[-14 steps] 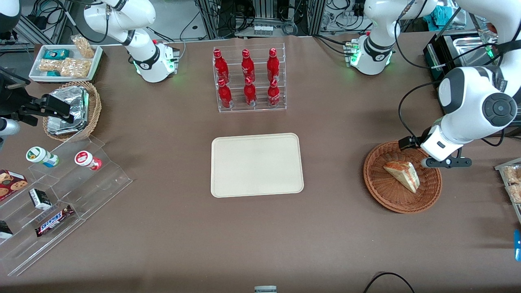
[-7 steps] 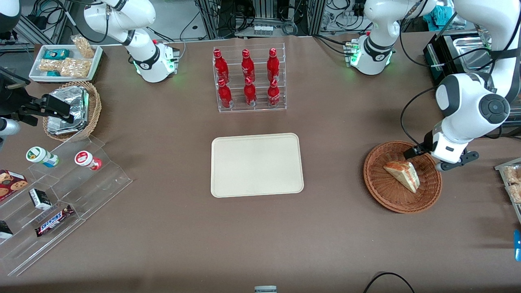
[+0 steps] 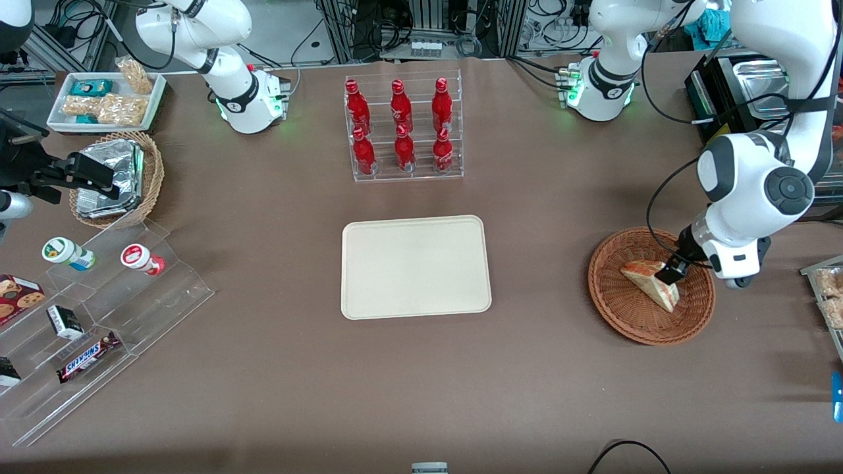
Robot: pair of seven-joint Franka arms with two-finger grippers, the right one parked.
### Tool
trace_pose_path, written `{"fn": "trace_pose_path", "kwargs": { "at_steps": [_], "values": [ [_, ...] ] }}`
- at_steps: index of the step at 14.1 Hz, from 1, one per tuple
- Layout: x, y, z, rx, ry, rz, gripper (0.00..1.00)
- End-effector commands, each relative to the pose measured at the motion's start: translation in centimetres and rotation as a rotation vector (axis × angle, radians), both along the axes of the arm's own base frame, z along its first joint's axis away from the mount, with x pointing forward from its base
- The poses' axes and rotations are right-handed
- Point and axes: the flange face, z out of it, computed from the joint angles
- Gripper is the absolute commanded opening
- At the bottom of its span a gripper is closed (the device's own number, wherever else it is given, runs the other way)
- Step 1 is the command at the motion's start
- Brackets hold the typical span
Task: Place sandwich from basket to tray
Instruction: 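Lower the left gripper and close it on the wrapped sandwich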
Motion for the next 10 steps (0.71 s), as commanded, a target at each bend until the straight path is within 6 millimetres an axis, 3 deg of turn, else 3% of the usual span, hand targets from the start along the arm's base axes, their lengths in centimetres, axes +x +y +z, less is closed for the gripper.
{"fn": "trace_pose_path", "kwargs": {
  "at_steps": [1,9,10],
  "values": [
    [2.0,-0.2,-0.4,-0.001,-0.011,0.087,1.0],
    [2.1,-0.2,-5.4,-0.008,0.067,0.09,0.97],
    [2.0,-0.3,-5.7,-0.008,0.073,0.088,0.74]
  ]
}}
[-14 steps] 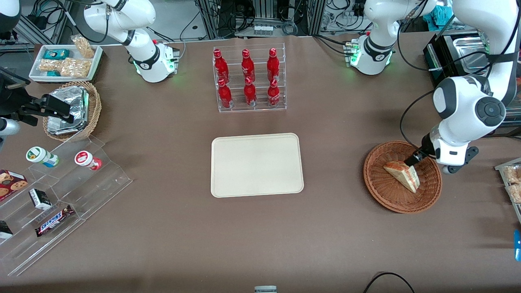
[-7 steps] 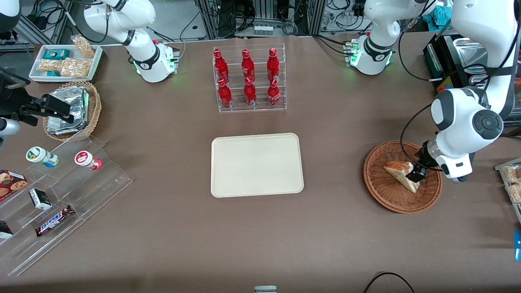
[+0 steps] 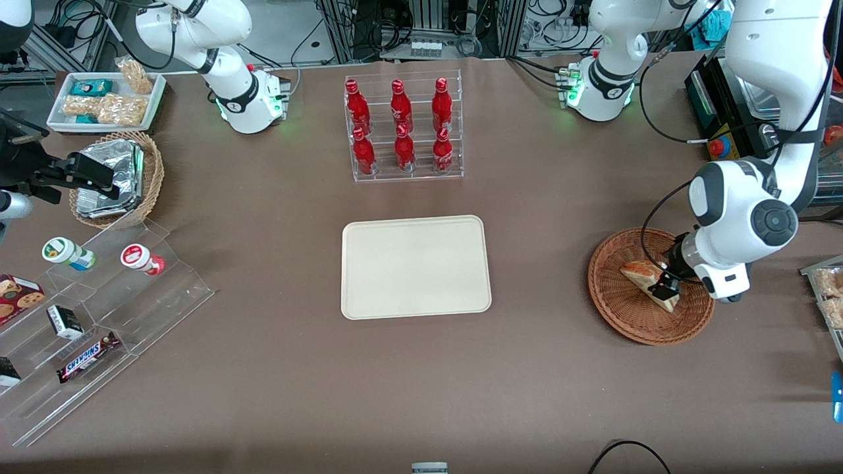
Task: Place sandwich from basket to tray
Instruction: 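Lift the sandwich and carry it over the white tray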
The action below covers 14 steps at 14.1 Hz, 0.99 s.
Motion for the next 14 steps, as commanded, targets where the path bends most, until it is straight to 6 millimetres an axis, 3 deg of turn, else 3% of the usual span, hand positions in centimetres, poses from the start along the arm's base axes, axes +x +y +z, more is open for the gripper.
{"fn": "trace_pose_path", "kwargs": {
  "at_steps": [1,2,3,5,8,11,14],
  "values": [
    [0.5,-0.2,-0.6,0.001,0.006,0.016,0.34],
    [0.6,-0.2,-0.4,0.002,0.001,0.014,0.14],
    [0.8,-0.1,0.0,0.002,-0.003,0.016,0.08],
    [0.8,-0.2,0.5,0.002,0.004,0.013,0.06],
    [1.4,-1.7,4.3,0.001,0.039,-0.027,0.06],
    [1.3,-6.5,7.5,-0.003,0.099,-0.186,0.05],
    [-0.1,-13.1,8.4,-0.042,0.127,-0.469,0.04]
  ]
}}
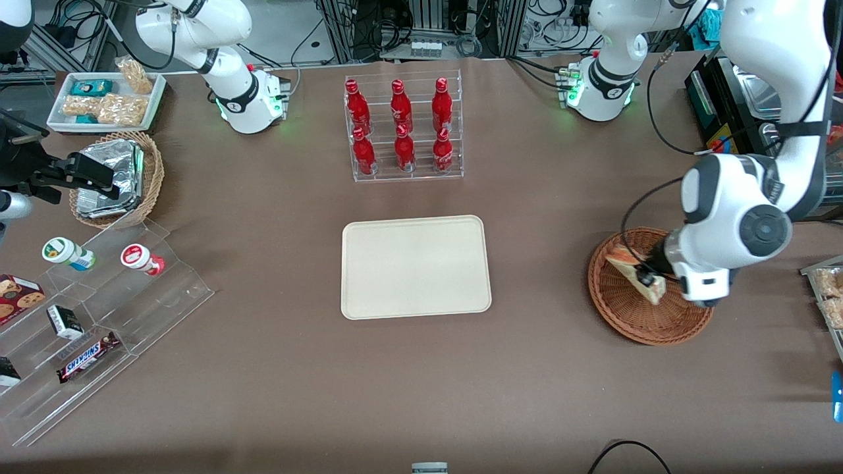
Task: Place sandwich from basket to tray
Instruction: 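Lift the sandwich and carry it over the white tray, then lower the sandwich onto the tray and open the left gripper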
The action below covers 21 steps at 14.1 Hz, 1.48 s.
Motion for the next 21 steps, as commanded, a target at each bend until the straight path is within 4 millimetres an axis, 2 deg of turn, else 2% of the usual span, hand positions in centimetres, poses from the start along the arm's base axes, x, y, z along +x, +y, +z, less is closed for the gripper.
{"fn": "trace_pose_path", "kwargs": {
  "at_steps": [1,4,5,8,9,13,14,16,17,18,21],
  "values": [
    [-1.7,-7.1,0.9,-0.05,0.02,-0.298,0.05],
    [-1.8,-15.6,2.6,-0.12,-0.027,-0.44,0.08],
    [-2.4,-19.8,2.7,-0.12,-0.042,-0.501,0.06],
    [-3.9,-29.1,2.0,-0.059,-0.112,-0.494,0.05],
    [-4.5,-31.8,1.4,-0.042,-0.136,-0.484,0.05],
    [-5.9,-40.2,-0.7,-0.116,-0.179,-0.5,0.05],
    [-6.7,-42.0,-1.6,-0.135,-0.196,-0.504,0.05],
    [-7.3,-43.8,-4.4,-0.188,-0.215,-0.511,0.05],
    [-8.7,-45.5,-5.2,-0.205,-0.222,-0.538,0.05],
    [-9.6,-46.3,-6.0,-0.194,-0.224,-0.563,0.05],
    [-9.7,-46.2,-8.1,-0.166,-0.213,-0.578,0.06]
  ]
}}
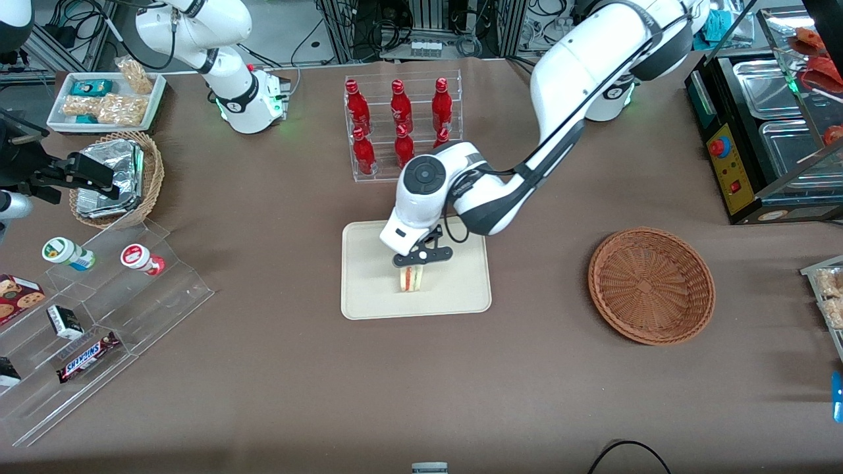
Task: Place sandwich from basket to tray
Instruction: 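Lower the sandwich onto the tray and open the left gripper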
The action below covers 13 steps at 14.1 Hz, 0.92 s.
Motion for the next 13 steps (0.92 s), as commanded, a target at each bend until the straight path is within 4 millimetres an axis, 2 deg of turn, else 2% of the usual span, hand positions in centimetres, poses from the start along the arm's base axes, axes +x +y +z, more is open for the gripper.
{"fn": "trace_pose_path", "kwargs": {
  "at_steps": [1,2,3,4,5,7,9,10,12,13],
  "values": [
    [0.7,-0.3,-0.8,0.009,-0.021,0.012,0.07],
    [0.6,-0.5,-1.4,0.005,-0.018,0.013,0.14],
    [0.5,-0.5,-1.8,0.009,-0.013,0.023,0.27],
    [0.6,-0.5,-1.5,0.007,-0.017,0.026,0.55],
    [0.6,-0.5,-1.0,0.006,-0.018,0.037,1.0],
    [1.2,-0.2,0.7,0.0,-0.033,0.101,1.0],
    [1.2,0.3,3.4,0.019,-0.055,0.108,1.0],
    [1.4,1.0,5.4,0.05,-0.059,0.115,1.0],
    [2.7,4.1,8.8,0.134,-0.064,0.093,1.0],
    [4.0,6.6,9.8,0.164,-0.055,0.08,1.0]
  ]
}}
